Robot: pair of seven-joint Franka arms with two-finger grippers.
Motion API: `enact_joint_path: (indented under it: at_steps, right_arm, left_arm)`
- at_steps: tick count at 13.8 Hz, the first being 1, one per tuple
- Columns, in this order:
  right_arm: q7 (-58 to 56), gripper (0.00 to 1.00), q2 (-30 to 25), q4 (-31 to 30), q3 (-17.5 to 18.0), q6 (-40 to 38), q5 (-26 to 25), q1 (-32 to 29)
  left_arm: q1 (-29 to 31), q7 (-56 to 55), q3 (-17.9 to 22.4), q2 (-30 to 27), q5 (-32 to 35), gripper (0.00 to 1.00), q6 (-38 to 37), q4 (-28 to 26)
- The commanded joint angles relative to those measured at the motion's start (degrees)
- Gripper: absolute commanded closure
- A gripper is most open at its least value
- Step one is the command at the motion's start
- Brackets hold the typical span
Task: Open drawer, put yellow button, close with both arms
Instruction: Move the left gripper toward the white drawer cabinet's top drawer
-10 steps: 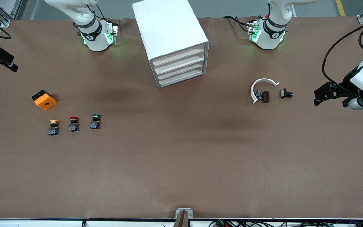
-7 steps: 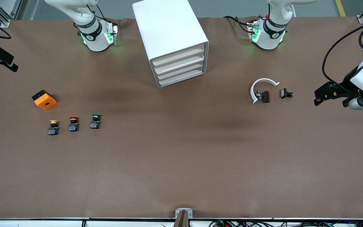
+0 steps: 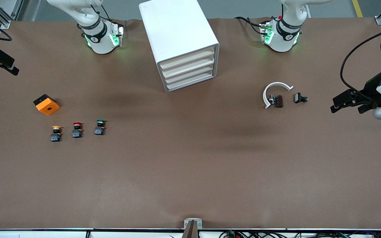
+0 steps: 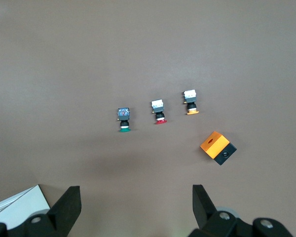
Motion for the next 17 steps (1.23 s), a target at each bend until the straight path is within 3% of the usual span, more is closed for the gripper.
enact_joint_path:
  at_steps: [1,4,7,13,17]
  right_arm:
    - [0.4,0.0,-0.8,-0.1,0.7,-0.5,0.3,-1.1]
    - [0.4,0.0,-0.8,-0.1,0.7,-0.4,0.3,-1.1]
    - [0.4,0.0,-0.3,1.2,0.7,-0.7,0.3,-1.3]
    - [0.0,0.0,1.4,1.4,0.7,-0.6,0.4,-1.8]
    - [-0.1,0.0,3.1,1.4,0.8,-0.2,0.9,-2.2]
  left_arm:
    - [-0.3,-1.8,-0.2,2.4,-0.8,0.0,-2.2,1.0]
    - [-1.8,-9.3,-1.3,7.5,-1.1,0.0,-2.2,1.1]
    - [-7.2,-22.6,-1.5,12.6,-1.6,0.0,-1.7,1.4]
    - [-10.7,-51.3,-1.5,16.7,-8.2,0.0,-1.6,2.6]
    - [-13.2,-61.0,-1.9,18.2,-11.2,0.0,-2.4,4.7]
